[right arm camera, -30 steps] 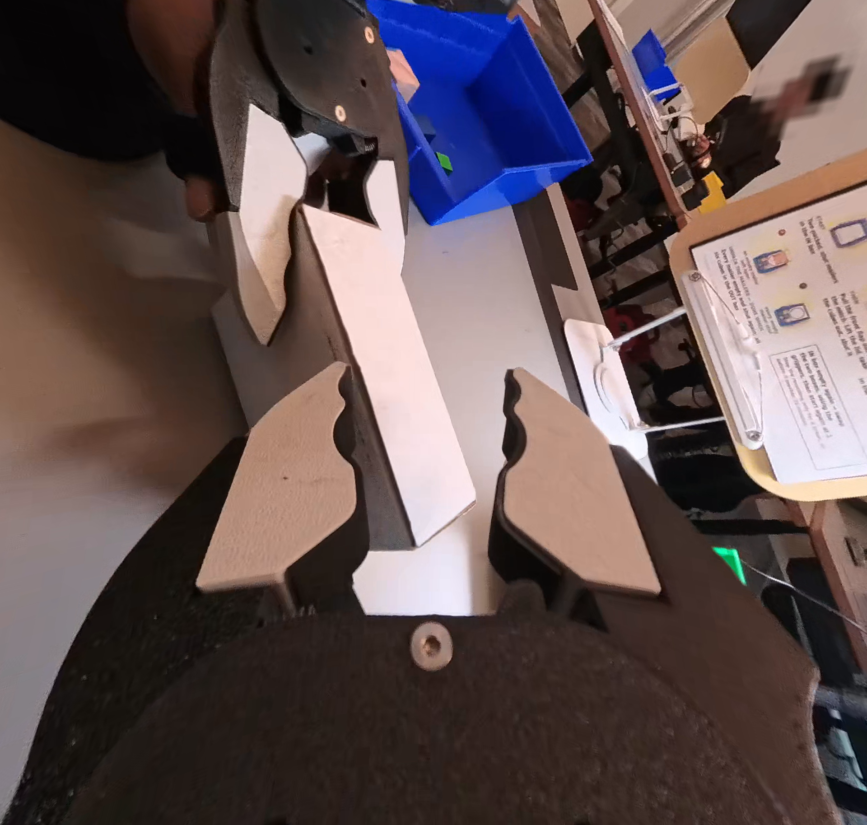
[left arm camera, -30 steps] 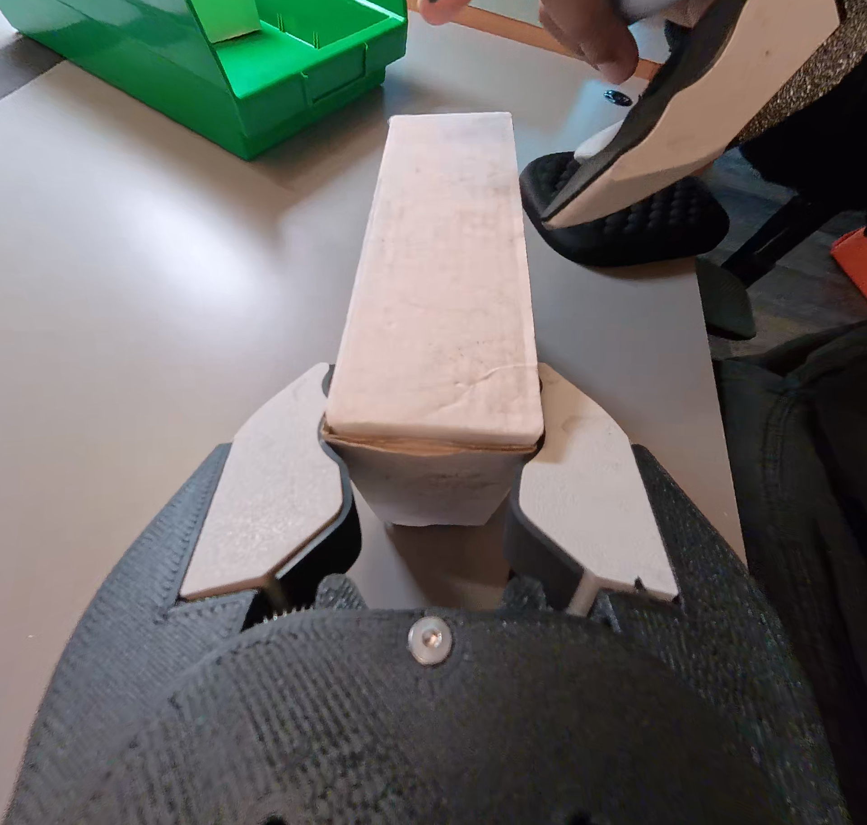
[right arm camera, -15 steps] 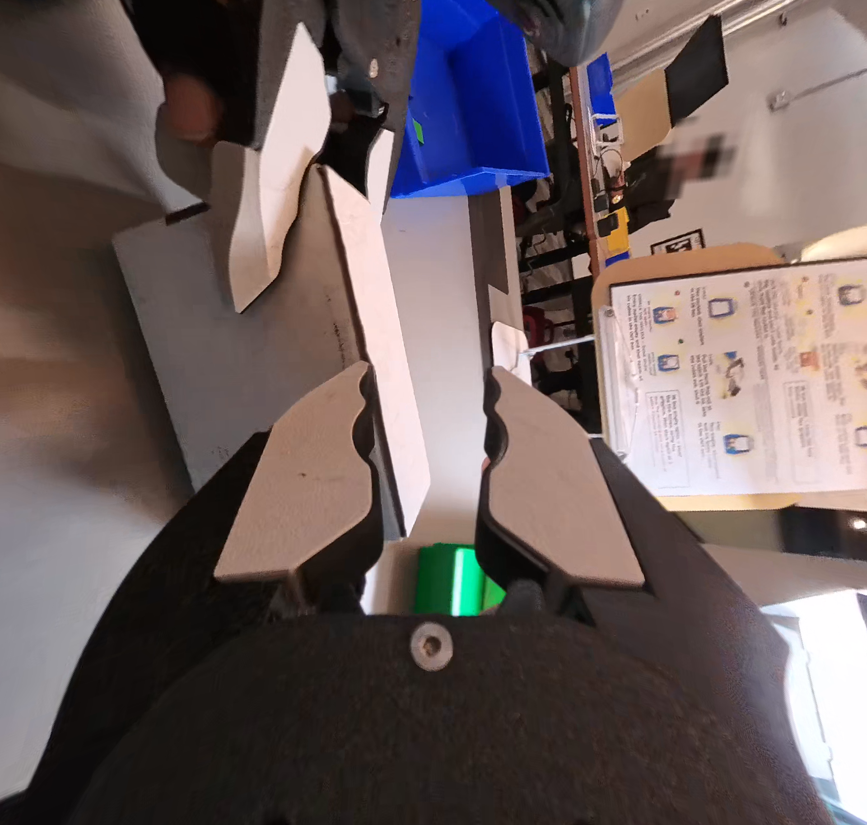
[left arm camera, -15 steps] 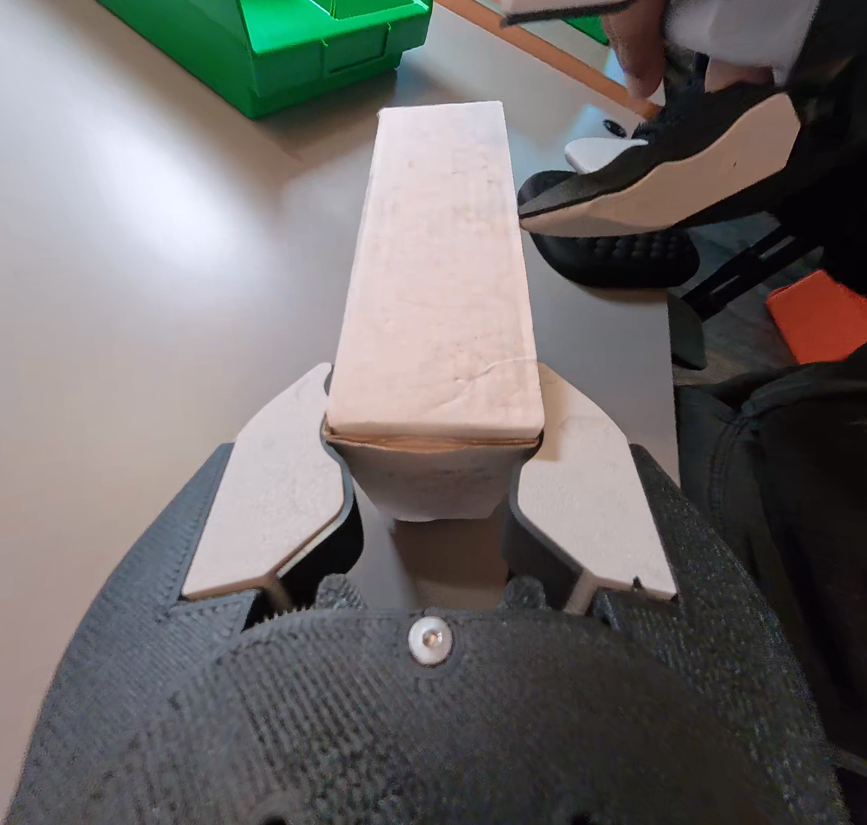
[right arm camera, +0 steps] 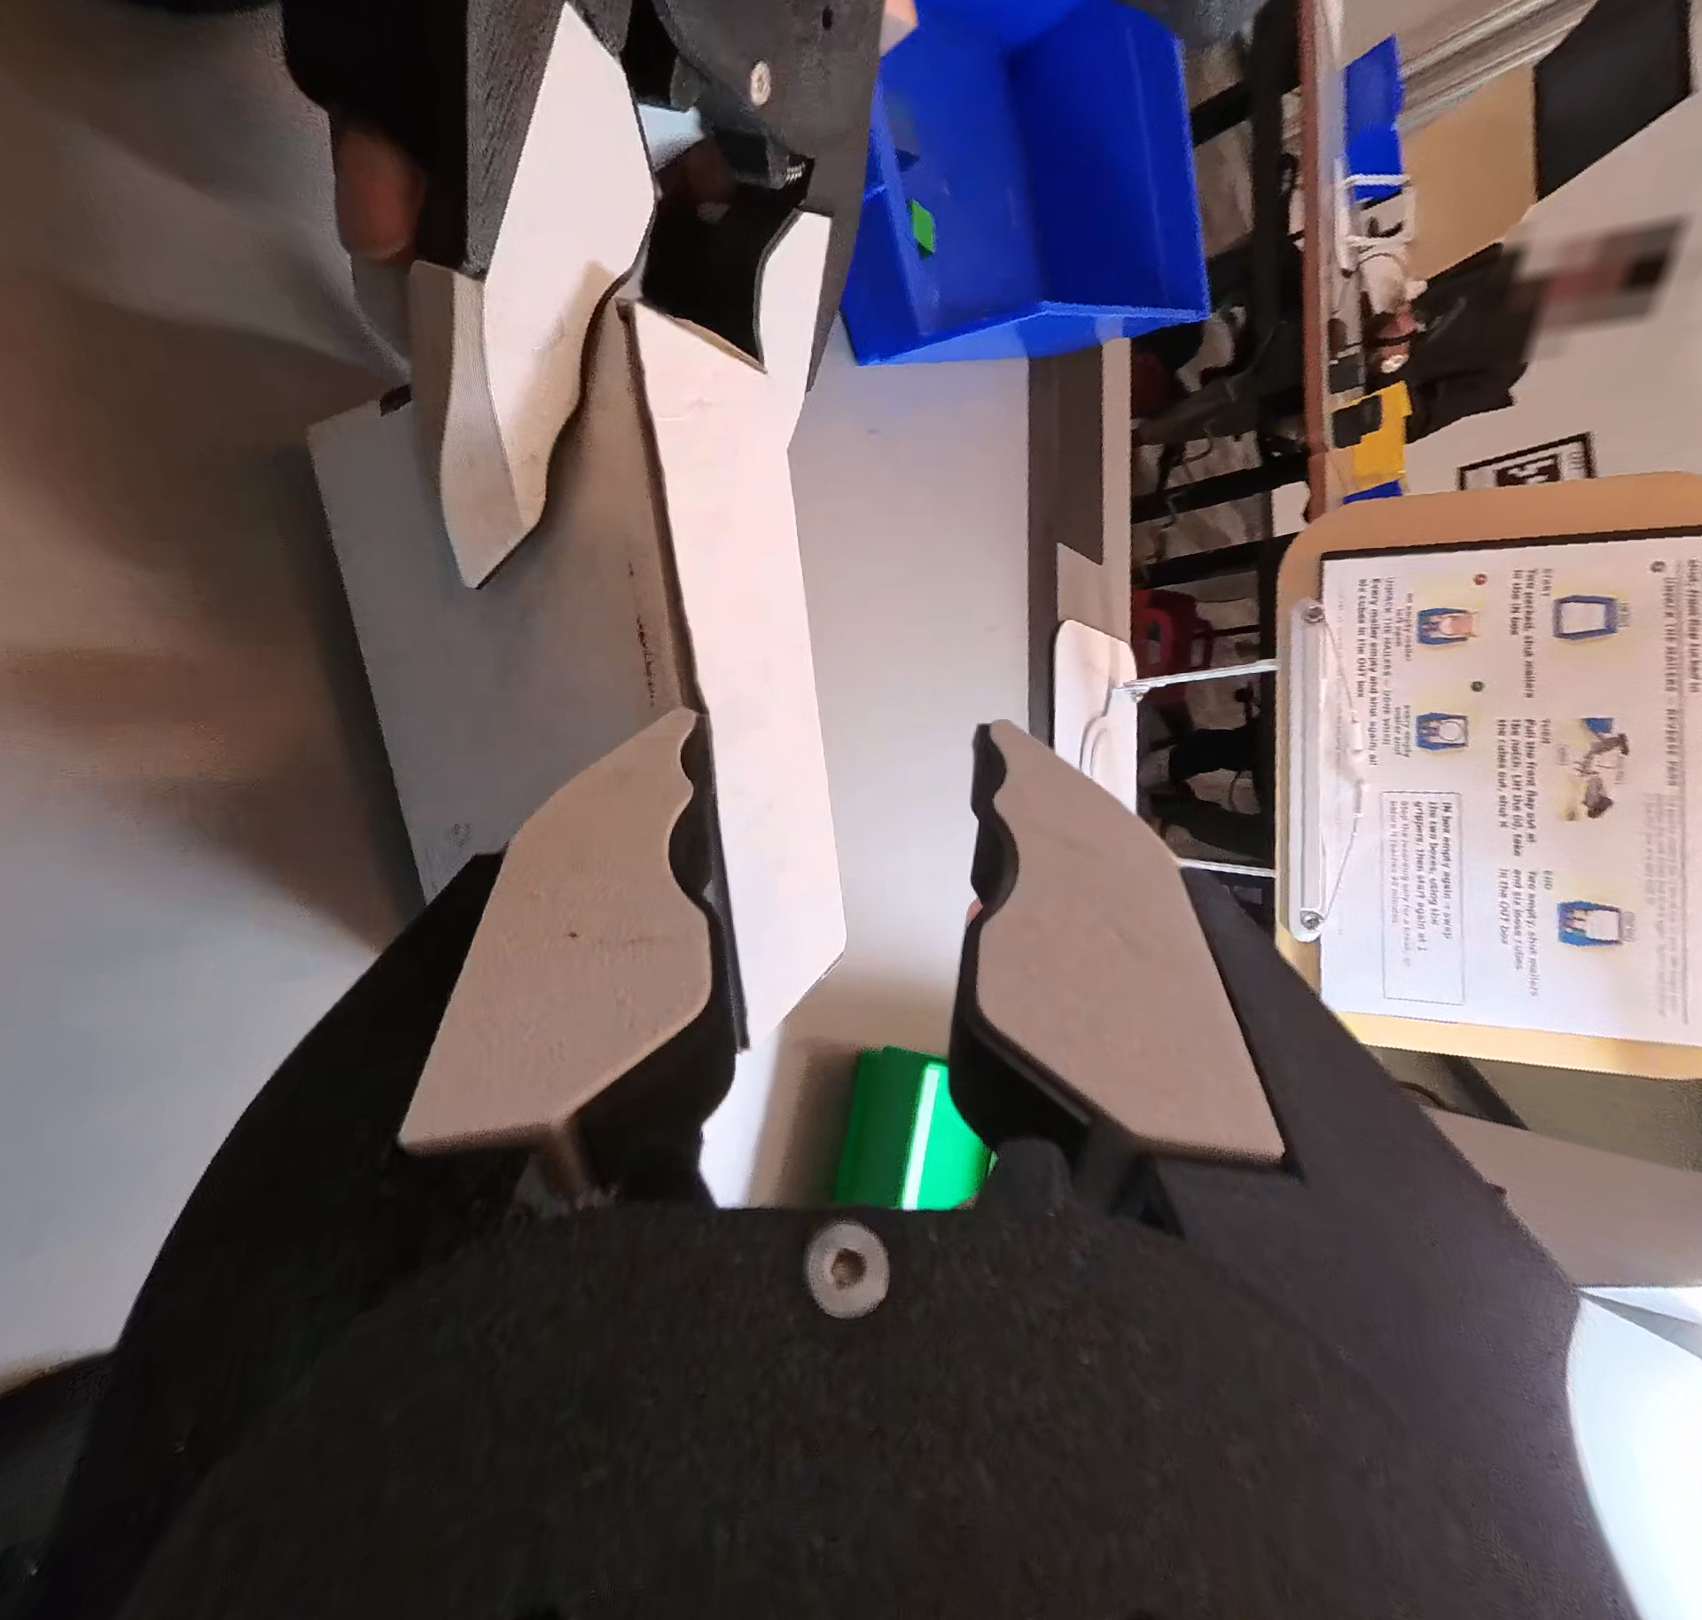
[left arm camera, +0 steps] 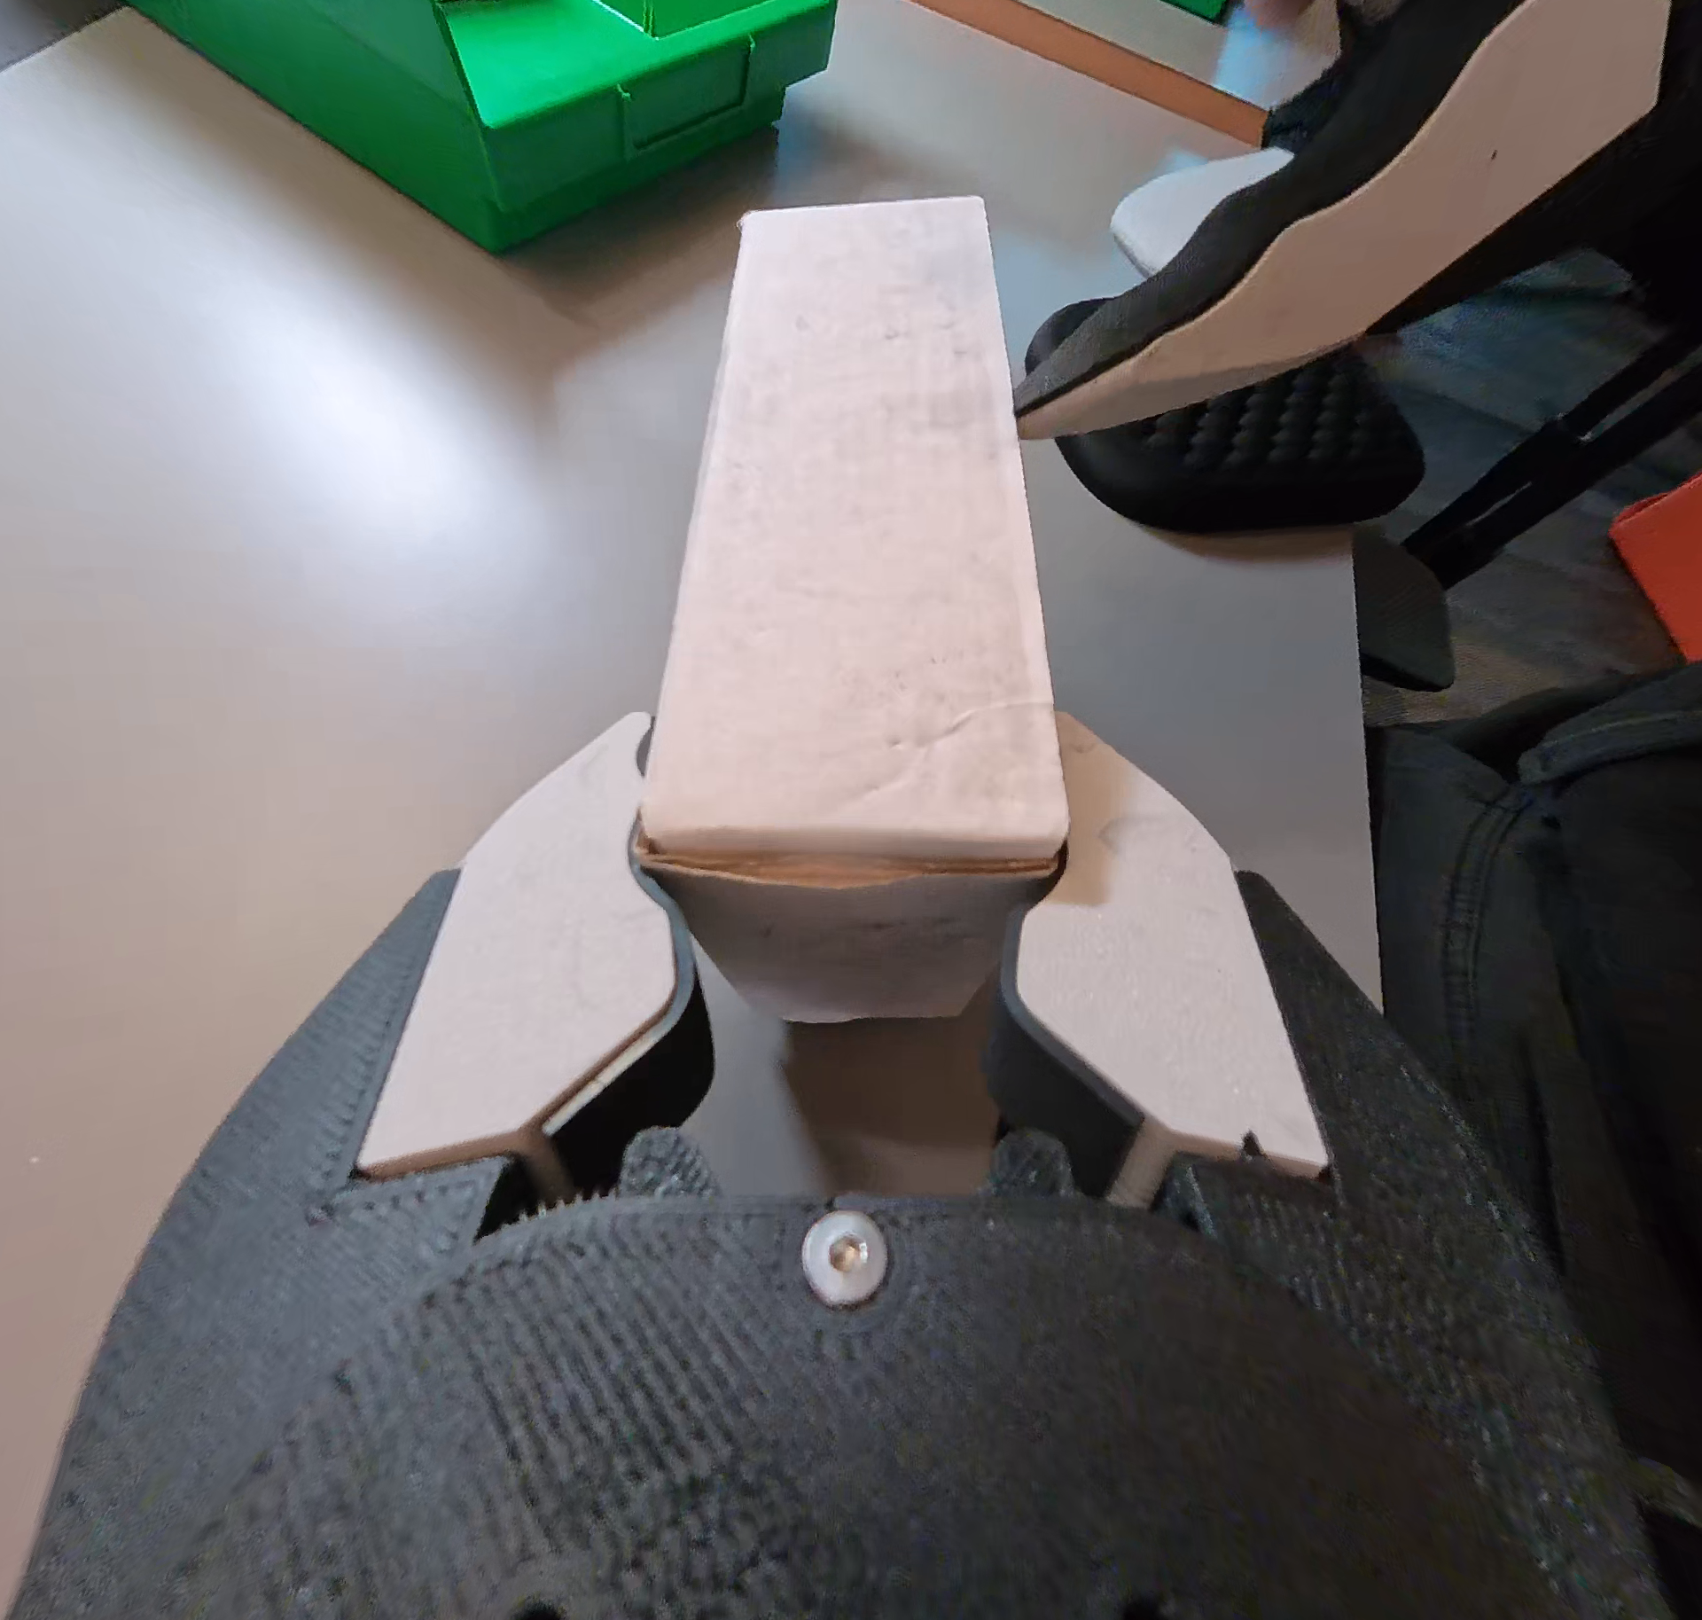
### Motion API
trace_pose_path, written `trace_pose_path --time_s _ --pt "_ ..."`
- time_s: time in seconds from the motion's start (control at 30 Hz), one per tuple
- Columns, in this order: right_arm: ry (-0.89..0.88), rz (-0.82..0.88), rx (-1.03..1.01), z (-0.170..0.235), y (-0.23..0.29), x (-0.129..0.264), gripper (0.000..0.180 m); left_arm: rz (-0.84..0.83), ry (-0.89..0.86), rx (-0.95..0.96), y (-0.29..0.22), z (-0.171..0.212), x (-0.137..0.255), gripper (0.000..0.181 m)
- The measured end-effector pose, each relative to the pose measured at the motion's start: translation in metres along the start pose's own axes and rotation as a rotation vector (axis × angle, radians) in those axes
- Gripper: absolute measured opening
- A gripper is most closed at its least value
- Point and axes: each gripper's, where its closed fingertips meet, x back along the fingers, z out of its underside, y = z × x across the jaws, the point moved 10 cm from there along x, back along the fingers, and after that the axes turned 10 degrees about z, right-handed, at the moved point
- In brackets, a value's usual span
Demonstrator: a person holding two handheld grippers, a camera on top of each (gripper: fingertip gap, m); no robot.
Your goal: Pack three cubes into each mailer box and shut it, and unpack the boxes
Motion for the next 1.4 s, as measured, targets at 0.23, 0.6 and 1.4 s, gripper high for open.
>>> trace_pose_path --time_s 0.23,0.6,1.4 --pt "-0.029 0.127 0.172 -0.007 0.009 -0.002 0.054 0.014 -0.008 0.028 0.000 0.001 0.002 0.073" --pt "-0.047 0.113 0.220 -0.008 0.020 -0.019 0.012 -0.149 0.090 -0.232 -0.015 0.000 -0.010 0.072" --pt "0.095 -0.187 -0.101 -0.012 -0.017 -0.021 0.001 -0.070 -0.276 0.081 0.011 0.008 0.017 0.065"
